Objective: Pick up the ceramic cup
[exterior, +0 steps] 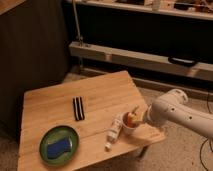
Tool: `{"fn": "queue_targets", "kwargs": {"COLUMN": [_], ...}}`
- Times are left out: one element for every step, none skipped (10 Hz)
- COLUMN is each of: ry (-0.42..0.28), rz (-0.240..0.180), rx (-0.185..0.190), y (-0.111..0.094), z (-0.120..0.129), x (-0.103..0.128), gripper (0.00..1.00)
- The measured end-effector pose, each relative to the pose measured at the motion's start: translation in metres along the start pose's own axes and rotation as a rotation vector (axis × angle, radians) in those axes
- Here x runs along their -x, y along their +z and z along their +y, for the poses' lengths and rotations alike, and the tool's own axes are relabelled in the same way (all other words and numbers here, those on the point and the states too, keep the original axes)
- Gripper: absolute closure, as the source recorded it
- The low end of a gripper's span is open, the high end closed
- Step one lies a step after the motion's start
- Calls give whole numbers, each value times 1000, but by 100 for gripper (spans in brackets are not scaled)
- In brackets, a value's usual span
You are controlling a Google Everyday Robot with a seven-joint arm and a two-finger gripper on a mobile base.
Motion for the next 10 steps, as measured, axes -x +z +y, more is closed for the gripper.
{"fn": "queue_targets", "kwargs": {"ry": [-11,-19,-27,-32,-36,-38,-41,-41,-43,-47], "rz": [-24,-35,-49,-61,-70,-79,-84,-88,-90,-89], "rx": [9,14,23,29,34,39,46,47,39,36], "y": [10,16,23,28,32,34,34,33,27,19], "z": [1,0,0,0,0,0,1,1,-4,-6], "x": [4,5,7,9,10,12,13,13,14,15], "gripper": [20,20,21,29,39,51,62,71,81,89]}}
